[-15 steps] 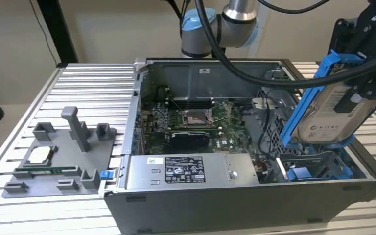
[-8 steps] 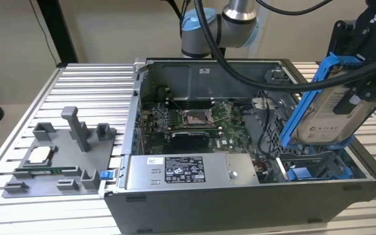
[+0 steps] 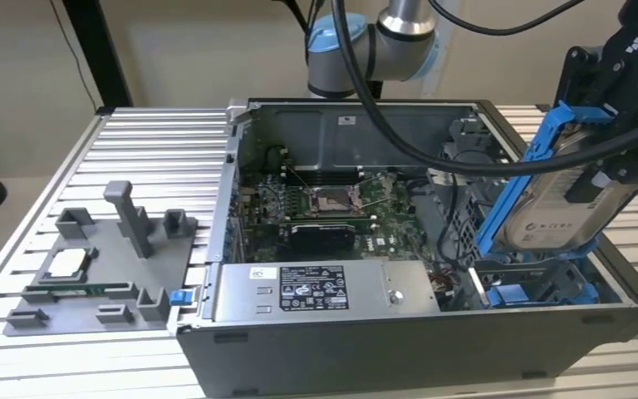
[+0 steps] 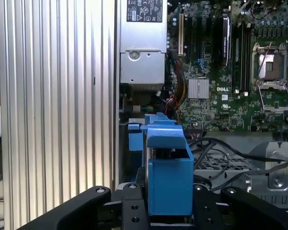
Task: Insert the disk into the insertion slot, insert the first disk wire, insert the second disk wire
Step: 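Insert the disk into the insertion slot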
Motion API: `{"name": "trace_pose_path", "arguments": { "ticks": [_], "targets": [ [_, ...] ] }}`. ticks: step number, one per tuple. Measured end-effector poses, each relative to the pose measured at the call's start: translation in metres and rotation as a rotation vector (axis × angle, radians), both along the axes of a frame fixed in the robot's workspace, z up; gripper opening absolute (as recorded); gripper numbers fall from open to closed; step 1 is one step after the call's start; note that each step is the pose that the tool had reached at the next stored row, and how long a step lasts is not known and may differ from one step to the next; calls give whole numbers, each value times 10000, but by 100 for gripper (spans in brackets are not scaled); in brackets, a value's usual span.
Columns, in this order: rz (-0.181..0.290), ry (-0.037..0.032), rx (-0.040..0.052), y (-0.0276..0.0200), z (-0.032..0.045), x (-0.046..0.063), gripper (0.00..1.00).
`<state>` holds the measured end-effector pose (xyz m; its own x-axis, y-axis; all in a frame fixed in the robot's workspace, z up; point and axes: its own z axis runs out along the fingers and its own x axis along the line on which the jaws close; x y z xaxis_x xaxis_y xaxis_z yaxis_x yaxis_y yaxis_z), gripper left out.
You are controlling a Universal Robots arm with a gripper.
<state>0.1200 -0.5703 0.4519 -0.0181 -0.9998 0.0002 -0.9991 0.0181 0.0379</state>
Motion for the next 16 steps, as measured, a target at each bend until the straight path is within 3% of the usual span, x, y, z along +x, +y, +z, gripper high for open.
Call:
{"name": "trace_pose_path", "arguments": {
  "ticks": [16],
  "targets": [
    [0, -2, 4, -11, -42, 27, 0]
  ]
}}
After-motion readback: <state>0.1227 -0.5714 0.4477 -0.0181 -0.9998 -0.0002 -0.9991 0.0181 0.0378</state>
